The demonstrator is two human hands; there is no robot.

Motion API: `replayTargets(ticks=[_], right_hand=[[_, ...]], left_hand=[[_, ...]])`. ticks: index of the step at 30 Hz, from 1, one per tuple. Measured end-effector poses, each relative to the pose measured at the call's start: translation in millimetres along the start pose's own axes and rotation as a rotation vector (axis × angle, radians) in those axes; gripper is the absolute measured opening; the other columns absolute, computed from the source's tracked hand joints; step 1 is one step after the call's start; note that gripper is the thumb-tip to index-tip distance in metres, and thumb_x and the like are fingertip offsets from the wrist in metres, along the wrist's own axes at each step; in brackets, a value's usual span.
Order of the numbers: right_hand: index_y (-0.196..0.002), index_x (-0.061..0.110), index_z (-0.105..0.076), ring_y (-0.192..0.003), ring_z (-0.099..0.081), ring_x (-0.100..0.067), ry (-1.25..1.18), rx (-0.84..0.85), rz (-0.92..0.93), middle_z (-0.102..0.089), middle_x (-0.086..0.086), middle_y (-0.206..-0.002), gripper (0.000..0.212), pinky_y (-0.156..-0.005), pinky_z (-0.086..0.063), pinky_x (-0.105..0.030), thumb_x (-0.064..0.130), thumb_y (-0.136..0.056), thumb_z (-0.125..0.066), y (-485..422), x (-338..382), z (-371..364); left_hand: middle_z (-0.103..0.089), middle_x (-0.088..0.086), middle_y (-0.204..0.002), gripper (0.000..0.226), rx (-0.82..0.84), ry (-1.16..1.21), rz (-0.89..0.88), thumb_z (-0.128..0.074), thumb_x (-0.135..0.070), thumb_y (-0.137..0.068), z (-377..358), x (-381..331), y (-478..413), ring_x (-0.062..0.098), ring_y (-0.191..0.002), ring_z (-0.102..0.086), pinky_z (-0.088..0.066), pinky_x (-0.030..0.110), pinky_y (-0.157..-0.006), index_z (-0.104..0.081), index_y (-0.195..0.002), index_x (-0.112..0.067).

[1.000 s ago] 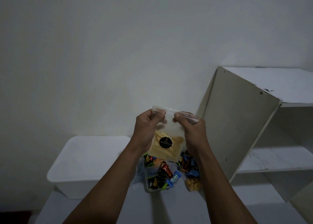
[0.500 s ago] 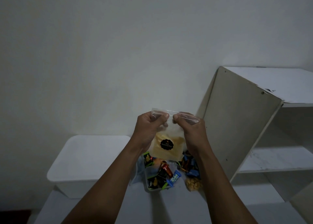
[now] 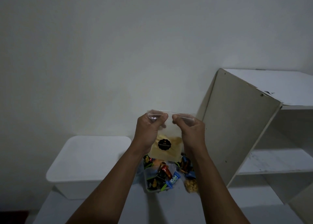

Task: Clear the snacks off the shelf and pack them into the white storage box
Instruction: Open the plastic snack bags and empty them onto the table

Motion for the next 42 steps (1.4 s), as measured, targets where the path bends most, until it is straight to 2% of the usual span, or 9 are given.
replayTargets(ticks=[7, 14, 18, 22, 24, 28, 34, 38, 42], right_hand=[[-0.076, 0.007, -0.072, -0.072, -0.064, 0.0, -0.124, -0.12, 0.033, -0.069, 0.006, -0.069, 0.012, -0.071, -0.051, -0.014, 0.009, -0.088, -0.071, -1.9, 14.1, 5.8], [-0.069, 0.015, -0.072, -0.087, -0.066, -0.01, -0.213, -0.195, -0.025, -0.072, 0.004, -0.077, 0.032, -0.092, -0.046, -0.039, 0.019, -0.097, -0.057, -3.1, 19.1, 3.1], [-0.071, 0.011, -0.07, -0.08, -0.064, -0.008, -0.229, -0.188, -0.036, -0.07, 0.004, -0.076, 0.032, -0.09, -0.047, -0.039, 0.018, -0.098, -0.055, -2.2, 20.0, -0.6], [-0.08, 0.007, -0.072, -0.074, -0.062, -0.01, -0.251, -0.194, -0.034, -0.069, 0.001, -0.075, 0.028, -0.078, -0.045, -0.036, 0.019, -0.099, -0.056, -2.6, 18.1, 1.9], [-0.082, 0.009, -0.073, -0.077, -0.064, -0.011, -0.229, -0.167, -0.017, -0.071, 0.001, -0.076, 0.028, -0.079, -0.047, -0.037, 0.02, -0.1, -0.054, -3.6, 18.8, 4.0], [-0.09, 0.009, -0.074, -0.08, -0.066, -0.015, -0.202, -0.107, 0.014, -0.071, -0.001, -0.078, 0.026, -0.085, -0.05, -0.038, 0.02, -0.1, -0.053, -3.8, 23.7, 1.1], [-0.095, -0.004, -0.072, -0.077, -0.066, -0.013, -0.036, 0.104, 0.062, -0.072, -0.003, -0.078, 0.019, -0.075, -0.054, -0.032, 0.014, -0.09, -0.069, -0.8, 25.9, -10.1], [-0.095, -0.005, -0.073, -0.074, -0.066, -0.011, -0.048, 0.064, 0.059, -0.072, -0.002, -0.075, 0.017, -0.068, -0.053, -0.022, 0.009, -0.085, -0.074, -1.6, 24.0, -6.1], [-0.096, -0.001, -0.074, -0.075, -0.067, -0.011, -0.056, 0.043, 0.02, -0.073, -0.002, -0.077, 0.018, -0.07, -0.053, -0.023, 0.012, -0.085, -0.074, -3.1, 19.3, -3.5]], left_hand=[[-0.066, 0.005, -0.073, 0.004, -0.053, 0.062, -0.025, -0.07, -0.016, -0.088, 2.8, -8.8, -3.2, 0.015, -0.067, -0.064, -0.052, 0.028, -0.071, -0.069, -0.089, -0.012], [-0.068, 0.0, -0.076, 0.02, 0.001, 0.136, -0.02, -0.056, -0.018, -0.097, -1.0, -17.4, -5.7, 0.015, -0.071, -0.063, -0.054, 0.04, -0.08, -0.073, -0.088, -0.012], [-0.07, 0.003, -0.079, 0.033, 0.042, 0.159, -0.024, -0.045, -0.023, -0.101, 0.5, -19.4, -4.5, 0.018, -0.074, -0.065, -0.053, 0.045, -0.083, -0.073, -0.088, -0.011], [-0.072, 0.008, -0.09, 0.046, 0.156, 0.076, 0.025, -0.036, -0.035, -0.103, 6.2, -19.1, -6.4, 0.026, -0.081, -0.067, -0.051, 0.047, -0.086, -0.075, -0.095, -0.013], [-0.072, 0.004, -0.086, 0.037, 0.089, -0.011, -0.013, -0.044, -0.033, -0.102, 11.3, -23.1, -6.9, 0.025, -0.077, -0.068, -0.052, 0.046, -0.083, -0.074, -0.094, -0.013], [-0.067, 0.001, -0.069, 0.021, -0.159, 0.141, -0.026, -0.07, -0.025, -0.087, 21.9, -24.6, -6.2, 0.018, -0.065, -0.066, -0.057, 0.038, -0.073, -0.068, -0.076, -0.008], [-0.065, 0.003, -0.067, 0.027, -0.121, 0.248, 0.004, -0.076, -0.031, -0.072, 17.9, -19.2, -7.3, 0.016, -0.066, -0.064, -0.059, 0.042, -0.077, -0.066, -0.079, -0.007], [-0.069, 0.005, -0.067, 0.023, -0.1, 0.27, 0.026, -0.076, -0.029, -0.071, 16.5, -16.0, -6.8, 0.019, -0.066, -0.066, -0.058, 0.045, -0.08, -0.067, -0.077, -0.009], [-0.067, 0.004, -0.072, 0.022, -0.079, 0.3, 0.005, -0.068, -0.029, -0.079, 14.3, -15.9, -5.5, 0.019, -0.07, -0.067, -0.058, 0.043, -0.082, -0.066, -0.08, -0.007]])
Point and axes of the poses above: each hand's wrist, its own y-axis away from the middle knuckle, its own z-axis out of the back of the hand, x = y × z, the point moved 6 cm from there along -y, towards the middle knuckle
